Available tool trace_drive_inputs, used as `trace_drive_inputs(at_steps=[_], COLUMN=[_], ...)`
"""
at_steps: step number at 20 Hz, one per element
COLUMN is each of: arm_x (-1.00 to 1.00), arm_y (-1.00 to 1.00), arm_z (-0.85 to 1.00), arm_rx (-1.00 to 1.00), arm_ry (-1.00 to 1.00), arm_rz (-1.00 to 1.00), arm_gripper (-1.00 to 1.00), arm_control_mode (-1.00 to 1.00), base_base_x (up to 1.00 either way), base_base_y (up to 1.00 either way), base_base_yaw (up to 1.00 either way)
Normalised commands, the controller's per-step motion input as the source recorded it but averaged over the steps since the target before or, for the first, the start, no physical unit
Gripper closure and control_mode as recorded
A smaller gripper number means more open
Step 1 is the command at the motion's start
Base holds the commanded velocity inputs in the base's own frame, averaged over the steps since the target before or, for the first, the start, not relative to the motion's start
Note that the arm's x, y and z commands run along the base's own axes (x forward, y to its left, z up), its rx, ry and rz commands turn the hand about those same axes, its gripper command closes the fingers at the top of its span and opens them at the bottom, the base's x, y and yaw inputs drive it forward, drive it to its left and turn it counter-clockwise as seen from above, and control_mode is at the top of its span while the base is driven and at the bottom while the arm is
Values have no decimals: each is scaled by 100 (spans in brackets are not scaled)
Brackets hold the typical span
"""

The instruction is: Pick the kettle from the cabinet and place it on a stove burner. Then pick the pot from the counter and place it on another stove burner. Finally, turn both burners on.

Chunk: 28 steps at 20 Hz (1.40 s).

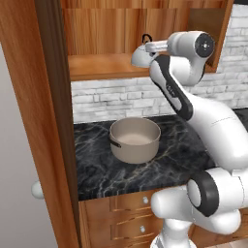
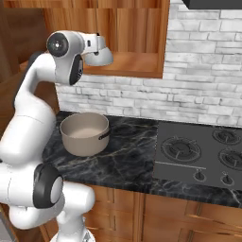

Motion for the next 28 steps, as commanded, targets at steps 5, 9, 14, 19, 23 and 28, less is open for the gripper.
trace_drive_inputs(at_steps=[5,9,14,19,23,28], arm_x=[36,32,36,33,24,16], arm_y=[-2,-1,-5,-4,-1,-1], arm_z=[6,0,0,0,0,0], arm_rx=[0,0,0,0,0,0], arm_ry=[0,0,0,0,0,0], arm_rz=[2,2,2,2,2,4], arm_gripper=[-100,-100,-100,-100,-100,-100], arm_control_mode=[-100,-100,-100,-100,-100,-100], base_base_x=[0,0,0,0,0,0], base_base_y=[0,0,0,0,0,0], base_base_yaw=[0,0,0,0,0,0])
